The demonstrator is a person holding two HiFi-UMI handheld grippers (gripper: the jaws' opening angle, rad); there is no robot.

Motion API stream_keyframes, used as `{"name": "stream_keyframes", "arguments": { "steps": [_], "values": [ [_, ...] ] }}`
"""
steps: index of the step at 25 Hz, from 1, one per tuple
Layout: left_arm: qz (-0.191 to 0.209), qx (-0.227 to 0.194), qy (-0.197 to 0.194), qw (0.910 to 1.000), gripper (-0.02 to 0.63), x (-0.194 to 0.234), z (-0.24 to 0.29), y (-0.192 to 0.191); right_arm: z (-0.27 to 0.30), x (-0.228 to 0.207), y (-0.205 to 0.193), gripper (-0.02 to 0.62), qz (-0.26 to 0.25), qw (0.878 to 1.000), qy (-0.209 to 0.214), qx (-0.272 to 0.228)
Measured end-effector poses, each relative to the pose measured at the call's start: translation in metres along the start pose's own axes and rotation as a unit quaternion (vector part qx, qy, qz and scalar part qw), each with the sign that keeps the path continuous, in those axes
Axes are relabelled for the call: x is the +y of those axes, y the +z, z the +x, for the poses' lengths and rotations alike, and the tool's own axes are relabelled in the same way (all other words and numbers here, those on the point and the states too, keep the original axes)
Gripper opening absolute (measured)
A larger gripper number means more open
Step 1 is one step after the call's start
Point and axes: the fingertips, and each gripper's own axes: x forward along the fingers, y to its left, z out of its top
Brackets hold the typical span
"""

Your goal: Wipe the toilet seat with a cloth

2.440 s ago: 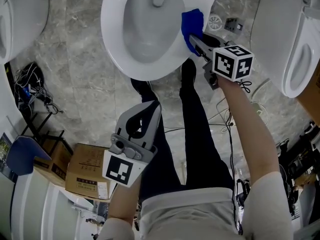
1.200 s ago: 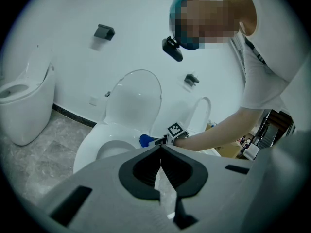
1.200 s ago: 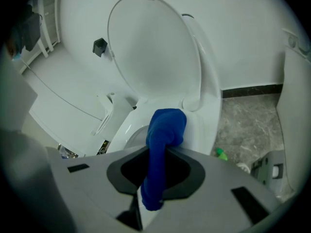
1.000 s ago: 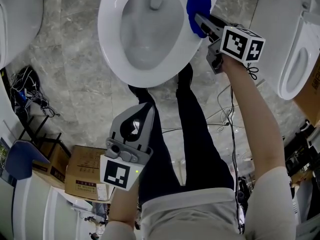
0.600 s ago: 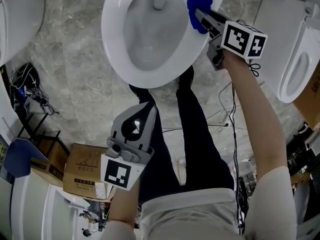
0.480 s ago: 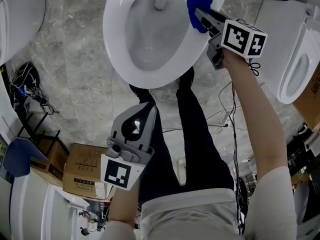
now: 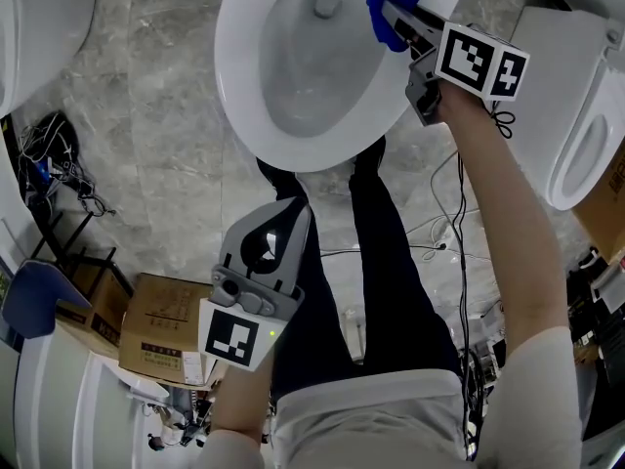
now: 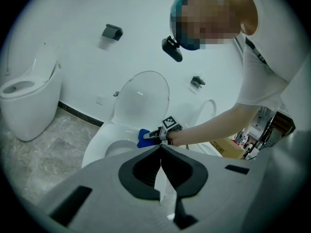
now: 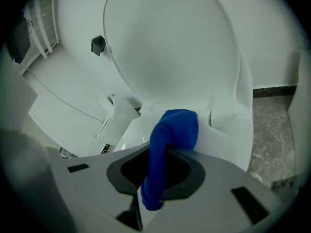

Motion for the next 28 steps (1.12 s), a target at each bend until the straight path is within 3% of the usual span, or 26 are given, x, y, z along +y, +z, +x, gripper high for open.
{"name": "stream_keyframes", "arguments": {
  "steps": [19, 28],
  "values": [
    [-0.031, -0.016, 0.015, 0.9993, 0.009, 0.062, -0.026, 0.001, 0.079, 0.05, 0.006, 0.054, -0.023, 0.999, 0.01, 0.025],
    [-0.032, -0.021, 0.021, 0.999, 0.009, 0.057, -0.033, 0.001, 0.083, 0.06, 0.008, 0.054, -0.039, 0.999, 0.014, 0.031]
  ]
}}
